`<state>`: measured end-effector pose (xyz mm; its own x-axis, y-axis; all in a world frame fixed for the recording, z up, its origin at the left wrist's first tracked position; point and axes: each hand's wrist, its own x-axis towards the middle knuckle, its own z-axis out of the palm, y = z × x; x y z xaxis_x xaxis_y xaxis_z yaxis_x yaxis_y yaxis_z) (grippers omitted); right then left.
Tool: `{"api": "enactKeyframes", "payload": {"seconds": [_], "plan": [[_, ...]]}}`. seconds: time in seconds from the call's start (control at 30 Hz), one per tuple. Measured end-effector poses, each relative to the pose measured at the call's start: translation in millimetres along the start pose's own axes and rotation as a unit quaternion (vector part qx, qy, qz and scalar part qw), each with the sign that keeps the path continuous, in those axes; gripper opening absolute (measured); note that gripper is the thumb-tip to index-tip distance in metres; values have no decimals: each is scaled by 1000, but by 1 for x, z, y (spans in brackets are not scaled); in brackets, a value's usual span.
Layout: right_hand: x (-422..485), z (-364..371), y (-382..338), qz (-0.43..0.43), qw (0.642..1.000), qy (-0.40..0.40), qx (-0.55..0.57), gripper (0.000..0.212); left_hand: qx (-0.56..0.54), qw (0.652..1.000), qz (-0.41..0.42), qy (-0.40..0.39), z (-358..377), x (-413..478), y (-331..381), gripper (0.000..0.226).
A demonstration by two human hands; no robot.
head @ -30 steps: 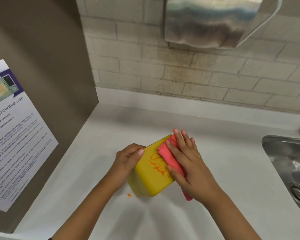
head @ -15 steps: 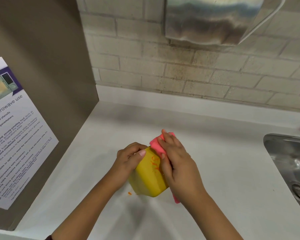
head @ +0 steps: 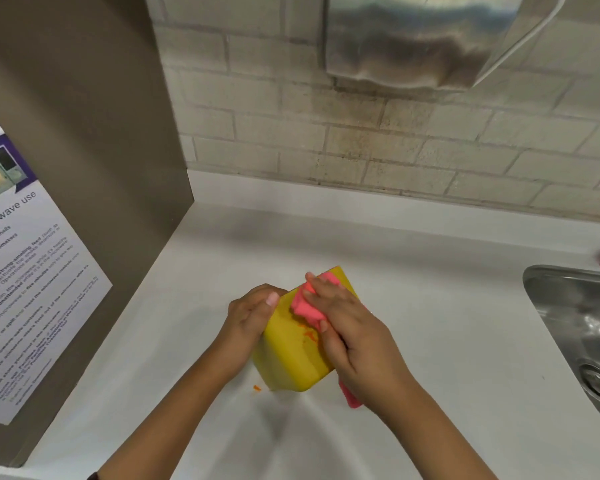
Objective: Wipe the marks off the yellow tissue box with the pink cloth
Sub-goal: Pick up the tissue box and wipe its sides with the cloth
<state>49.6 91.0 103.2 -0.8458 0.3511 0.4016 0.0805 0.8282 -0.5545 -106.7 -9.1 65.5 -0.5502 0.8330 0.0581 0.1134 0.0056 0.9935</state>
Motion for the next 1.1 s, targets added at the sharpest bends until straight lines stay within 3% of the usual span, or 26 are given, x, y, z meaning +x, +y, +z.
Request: {"api": "enactKeyframes", "payload": {"seconds": [0.07, 0.17, 0.23, 0.33, 0.47, 0.67, 0.9, 1.1], "plan": [[-8, -6, 5, 11, 1000, 1, 27, 39, -1, 1000, 0, -2, 1, 0, 0, 42], [-3, -5, 3, 105, 989, 65, 84, 38, 16, 1000, 1, -1, 2, -1, 1, 35], [5, 3, -4, 128, 987, 77, 63, 38, 24, 1000, -4, 4, 2, -1, -1, 36], [7, 12, -13, 80, 996, 42, 9, 40, 25, 1000, -15, 8, 1, -1, -4, 40], [-8, 1, -5, 10, 1000, -4, 21, 40, 11, 1000, 3, 12, 2, 1, -4, 40], [4, 8, -10, 126, 988, 80, 47, 38, 37, 999, -10, 14, 4, 1, -8, 38], [-11, 3, -15, -4, 1000, -8, 21, 40, 15, 999, 18, 22, 7, -3, 1, 38], [-3, -4, -7, 108, 991, 53, 54, 38, 49, 998, 2, 43, 8, -4, -2, 36]]}}
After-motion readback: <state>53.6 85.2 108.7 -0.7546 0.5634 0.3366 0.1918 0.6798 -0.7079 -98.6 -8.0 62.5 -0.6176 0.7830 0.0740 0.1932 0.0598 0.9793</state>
